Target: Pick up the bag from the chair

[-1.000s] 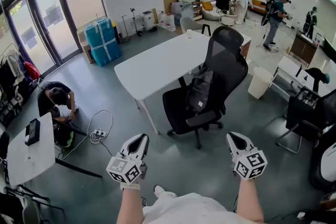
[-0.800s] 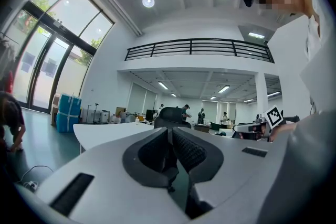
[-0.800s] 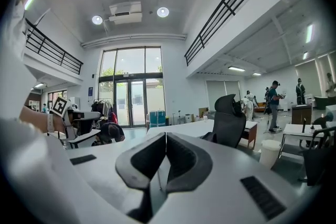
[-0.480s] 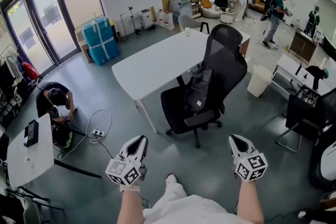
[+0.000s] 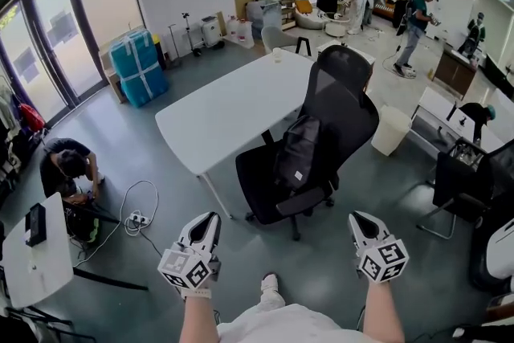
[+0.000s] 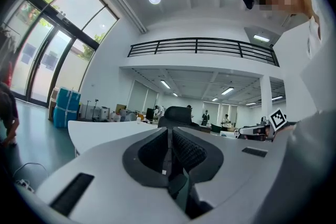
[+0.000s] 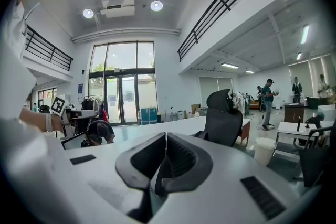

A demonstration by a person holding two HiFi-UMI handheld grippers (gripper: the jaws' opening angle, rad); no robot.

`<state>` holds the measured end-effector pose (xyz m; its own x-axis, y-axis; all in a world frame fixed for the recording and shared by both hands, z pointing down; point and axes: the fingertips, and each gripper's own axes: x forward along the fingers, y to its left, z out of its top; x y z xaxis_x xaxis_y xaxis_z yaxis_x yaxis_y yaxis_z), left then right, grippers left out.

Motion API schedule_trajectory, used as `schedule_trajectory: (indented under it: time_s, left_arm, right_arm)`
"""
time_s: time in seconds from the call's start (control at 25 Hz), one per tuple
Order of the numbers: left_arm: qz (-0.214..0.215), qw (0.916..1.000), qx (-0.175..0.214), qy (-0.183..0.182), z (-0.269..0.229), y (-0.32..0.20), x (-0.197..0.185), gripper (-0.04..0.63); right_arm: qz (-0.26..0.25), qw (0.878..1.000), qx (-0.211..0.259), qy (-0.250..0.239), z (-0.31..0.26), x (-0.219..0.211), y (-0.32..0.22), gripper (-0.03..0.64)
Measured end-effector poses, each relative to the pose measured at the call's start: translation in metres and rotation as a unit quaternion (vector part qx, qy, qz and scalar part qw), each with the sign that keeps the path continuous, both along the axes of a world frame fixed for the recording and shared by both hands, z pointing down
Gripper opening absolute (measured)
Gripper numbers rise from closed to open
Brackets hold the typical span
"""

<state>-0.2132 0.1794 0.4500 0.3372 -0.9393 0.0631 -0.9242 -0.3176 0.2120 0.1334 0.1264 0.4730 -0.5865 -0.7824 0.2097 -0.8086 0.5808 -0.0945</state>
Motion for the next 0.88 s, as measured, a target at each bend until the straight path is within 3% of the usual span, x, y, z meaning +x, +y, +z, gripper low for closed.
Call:
schedule_trajectory:
  time_s: [0.44, 0.88]
  left_arm:
    - [0.019, 0.9996, 0.021, 0.004, -0.011, -0.120, -0.037, 0.048]
    - [0.034, 0.9993, 0.004, 0.016, 0.006, -0.187, -0.050, 0.048]
  right_arm:
    - [0.022, 1.000, 0.016, -0.001, -0.017, -0.034, -0.112, 0.020]
    - [0.051, 0.999, 0.001, -0.012, -0.010, -0.040, -0.176, 0.020]
